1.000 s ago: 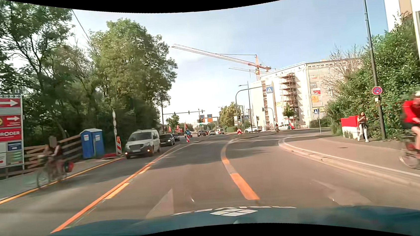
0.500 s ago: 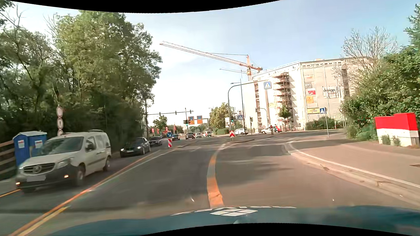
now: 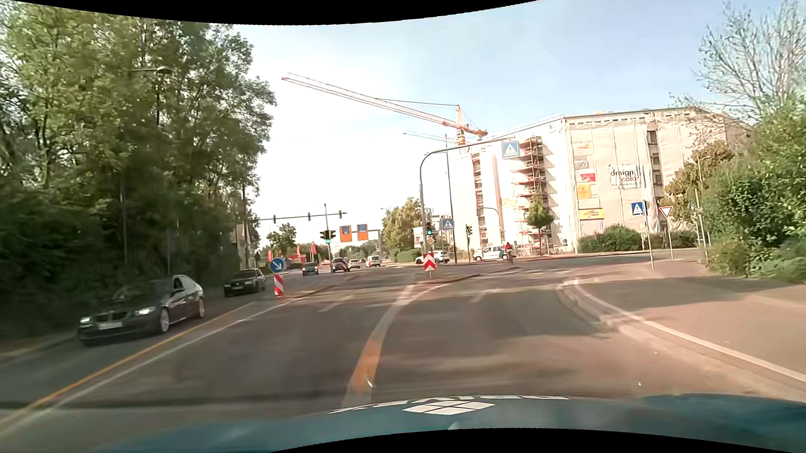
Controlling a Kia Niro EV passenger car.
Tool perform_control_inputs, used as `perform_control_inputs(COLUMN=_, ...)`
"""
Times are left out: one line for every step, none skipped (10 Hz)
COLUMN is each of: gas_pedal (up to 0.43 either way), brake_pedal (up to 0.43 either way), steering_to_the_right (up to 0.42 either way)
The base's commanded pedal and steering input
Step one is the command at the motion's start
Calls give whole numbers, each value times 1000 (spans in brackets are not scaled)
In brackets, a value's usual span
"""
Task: Follow the waypoints while adhering to traffic rules and regulations
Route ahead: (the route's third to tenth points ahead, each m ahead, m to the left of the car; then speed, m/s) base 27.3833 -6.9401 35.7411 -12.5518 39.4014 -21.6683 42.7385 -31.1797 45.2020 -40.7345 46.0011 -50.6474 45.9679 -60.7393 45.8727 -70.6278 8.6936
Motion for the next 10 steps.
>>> perform_control_inputs(gas_pedal=0, brake_pedal=104, steering_to_the_right=45)
perform_control_inputs(gas_pedal=0, brake_pedal=146, steering_to_the_right=61)
perform_control_inputs(gas_pedal=0, brake_pedal=140, steering_to_the_right=66)
perform_control_inputs(gas_pedal=0, brake_pedal=122, steering_to_the_right=66)
perform_control_inputs(gas_pedal=0, brake_pedal=128, steering_to_the_right=66)
perform_control_inputs(gas_pedal=0, brake_pedal=140, steering_to_the_right=67)
perform_control_inputs(gas_pedal=0, brake_pedal=165, steering_to_the_right=67)
perform_control_inputs(gas_pedal=0, brake_pedal=195, steering_to_the_right=72)
perform_control_inputs(gas_pedal=0, brake_pedal=195, steering_to_the_right=78)
perform_control_inputs(gas_pedal=0, brake_pedal=195, steering_to_the_right=84)
